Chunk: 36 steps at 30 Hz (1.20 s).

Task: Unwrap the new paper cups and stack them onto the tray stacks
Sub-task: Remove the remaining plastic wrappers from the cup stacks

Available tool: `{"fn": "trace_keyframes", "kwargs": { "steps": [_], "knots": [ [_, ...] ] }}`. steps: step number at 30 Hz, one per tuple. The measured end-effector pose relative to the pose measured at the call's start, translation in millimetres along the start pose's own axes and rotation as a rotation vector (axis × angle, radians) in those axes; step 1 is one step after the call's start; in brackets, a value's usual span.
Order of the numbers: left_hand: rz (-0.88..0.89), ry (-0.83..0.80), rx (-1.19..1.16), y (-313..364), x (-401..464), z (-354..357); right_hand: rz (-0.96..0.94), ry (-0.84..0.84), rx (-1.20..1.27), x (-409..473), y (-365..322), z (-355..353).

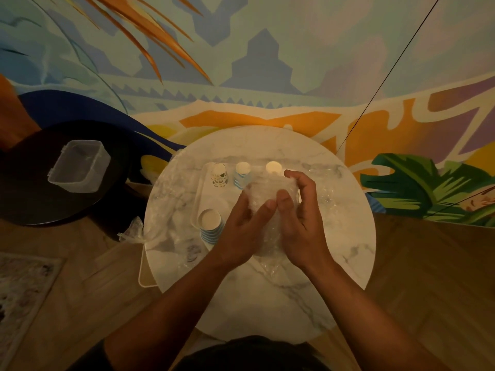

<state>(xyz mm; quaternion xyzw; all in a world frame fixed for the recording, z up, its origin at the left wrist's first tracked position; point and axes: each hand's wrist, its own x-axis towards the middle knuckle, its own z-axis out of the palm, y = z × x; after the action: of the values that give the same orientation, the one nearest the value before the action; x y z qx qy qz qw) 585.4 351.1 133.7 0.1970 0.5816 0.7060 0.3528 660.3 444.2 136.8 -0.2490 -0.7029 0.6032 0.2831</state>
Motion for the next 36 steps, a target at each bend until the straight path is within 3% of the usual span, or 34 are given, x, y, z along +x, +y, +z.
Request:
{"fn": "trace_keyframes", "kwargs": {
  "steps": [11, 17, 21, 25, 31, 36],
  "knots": [
    [0.05, 0.117, -0.027, -21.9, -7.1, -1.0, -0.031, 0.003, 0.078, 0.2, 4.8, 13.0],
    [0.068, 0.031, -0.017, -12.1, 2.3, -23.4, -0.042, 0.066, -0.166, 12.6, -2.5, 0.5],
    [-0.094, -0.068, -0.051, -12.1, 9.6, -44.7, -0.191, -0.036, -0.354, 16.8, 0.5, -15.3],
    [-0.294, 0.009, -0.144, -6.7, 10.3, -46.9, -0.216, -0.152, -0.323, 16.2, -3.9, -17.7],
    [-0.356, -0.018, -0.202, 5.0, 9.5, -54.5, 0.001, -0.497, -0.46, 20.7, -9.6, -25.7],
    [-0.327, -0.02, -0.167, 16.7, 12.6, -55.3, 0.01, -0.408, -0.408, 22.5, -7.7, -18.3]
  ]
}}
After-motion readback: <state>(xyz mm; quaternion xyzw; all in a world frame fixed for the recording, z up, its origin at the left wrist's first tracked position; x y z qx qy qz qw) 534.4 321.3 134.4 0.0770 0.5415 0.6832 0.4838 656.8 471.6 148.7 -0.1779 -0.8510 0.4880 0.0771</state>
